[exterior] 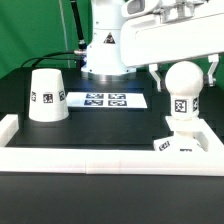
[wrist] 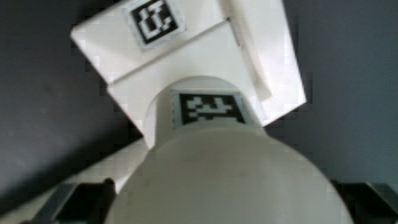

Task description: Assemble lamp

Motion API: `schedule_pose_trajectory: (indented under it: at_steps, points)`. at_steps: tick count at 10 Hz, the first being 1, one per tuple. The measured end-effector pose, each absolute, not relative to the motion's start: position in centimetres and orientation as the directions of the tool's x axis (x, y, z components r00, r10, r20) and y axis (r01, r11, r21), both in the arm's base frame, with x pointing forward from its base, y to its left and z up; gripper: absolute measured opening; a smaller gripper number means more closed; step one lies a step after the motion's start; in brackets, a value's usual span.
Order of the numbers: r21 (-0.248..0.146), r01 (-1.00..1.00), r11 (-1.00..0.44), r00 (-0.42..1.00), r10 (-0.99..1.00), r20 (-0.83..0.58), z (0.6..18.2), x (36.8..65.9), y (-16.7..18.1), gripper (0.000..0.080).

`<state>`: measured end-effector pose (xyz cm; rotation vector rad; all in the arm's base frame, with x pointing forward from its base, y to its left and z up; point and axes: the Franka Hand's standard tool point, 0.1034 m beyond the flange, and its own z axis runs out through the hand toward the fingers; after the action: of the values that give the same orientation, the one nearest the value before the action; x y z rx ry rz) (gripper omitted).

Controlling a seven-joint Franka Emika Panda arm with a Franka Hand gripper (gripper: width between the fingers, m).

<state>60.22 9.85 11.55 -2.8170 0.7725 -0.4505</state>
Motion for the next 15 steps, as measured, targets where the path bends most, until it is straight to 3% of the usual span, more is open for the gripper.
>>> schedule_pose_trajectory:
  at_steps: [2, 4, 5, 6, 9, 13, 15]
  points:
    - [-0.289, -0.613, -0.735, 0.724, -0.669, 0.168, 11.49, 60.11, 10.08, 0.0579]
    - [-0.288, -0.608, -0.74, 0.728, -0.664, 0.169, 11.47, 60.12, 10.05, 0.0579]
    - [-0.262, -0.539, -0.801, 0.787, -0.589, 0.182, 11.47, 60.11, 10.25, 0.0669]
    - [-0.25, -0.498, -0.83, 0.817, -0.546, 0.185, 11.61, 60.26, 10.26, 0.069]
    - [-0.144, -0.172, -0.975, 0.964, -0.196, 0.182, 11.6, 60.21, 10.89, 0.0698]
    - [-0.095, 0.049, -0.994, 0.976, 0.027, 0.218, 11.54, 60.36, 10.69, 0.0699]
    - [-0.011, 0.297, -0.955, 0.93, 0.287, 0.228, 11.47, 60.43, 10.48, 0.0699]
